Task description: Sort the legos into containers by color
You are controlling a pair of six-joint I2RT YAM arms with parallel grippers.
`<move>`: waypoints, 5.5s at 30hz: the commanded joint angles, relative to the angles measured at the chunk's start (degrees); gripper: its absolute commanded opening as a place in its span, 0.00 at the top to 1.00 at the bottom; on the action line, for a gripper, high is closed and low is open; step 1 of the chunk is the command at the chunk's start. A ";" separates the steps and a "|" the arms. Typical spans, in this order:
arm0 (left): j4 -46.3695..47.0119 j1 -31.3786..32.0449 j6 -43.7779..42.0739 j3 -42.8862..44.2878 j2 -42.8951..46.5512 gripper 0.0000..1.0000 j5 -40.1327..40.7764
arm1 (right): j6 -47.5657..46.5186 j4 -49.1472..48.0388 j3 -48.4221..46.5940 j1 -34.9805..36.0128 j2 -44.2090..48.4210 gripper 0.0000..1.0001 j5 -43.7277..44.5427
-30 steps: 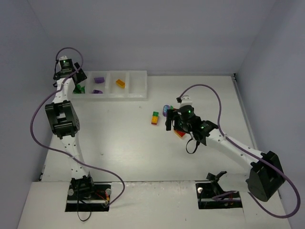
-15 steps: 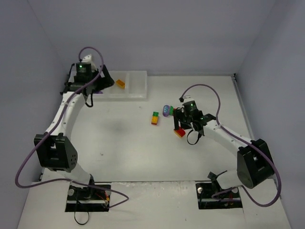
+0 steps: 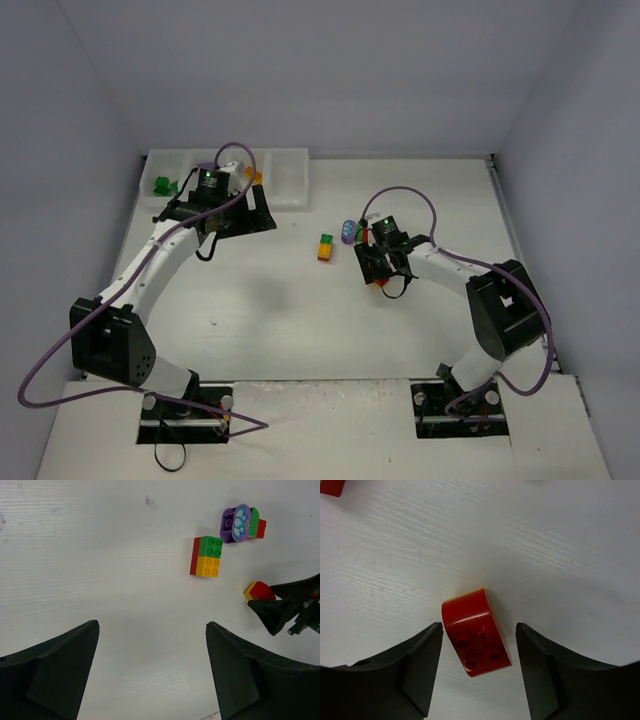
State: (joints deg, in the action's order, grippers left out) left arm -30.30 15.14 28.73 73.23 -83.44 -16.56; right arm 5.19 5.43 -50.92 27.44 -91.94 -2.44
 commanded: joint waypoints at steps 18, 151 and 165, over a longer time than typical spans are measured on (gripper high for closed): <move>6.21 4.72 -2.54 0.95 2.05 0.19 -7.87 | -2.64 -4.81 -2.88 -0.11 10.97 1.00 -7.65; 18.44 14.13 -34.71 1.21 -0.23 1.00 -53.14 | -16.88 -12.11 -11.49 -0.90 17.76 0.62 -64.80; 15.89 13.95 -37.34 1.12 -0.23 1.00 -52.09 | -17.32 -10.97 -10.87 -1.51 18.73 0.61 -64.54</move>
State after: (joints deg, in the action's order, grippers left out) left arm -16.10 29.04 -6.46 72.53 -84.60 -67.90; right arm -11.25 -2.55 -60.16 25.93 -75.64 -66.00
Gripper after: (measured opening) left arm 0.301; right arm 0.410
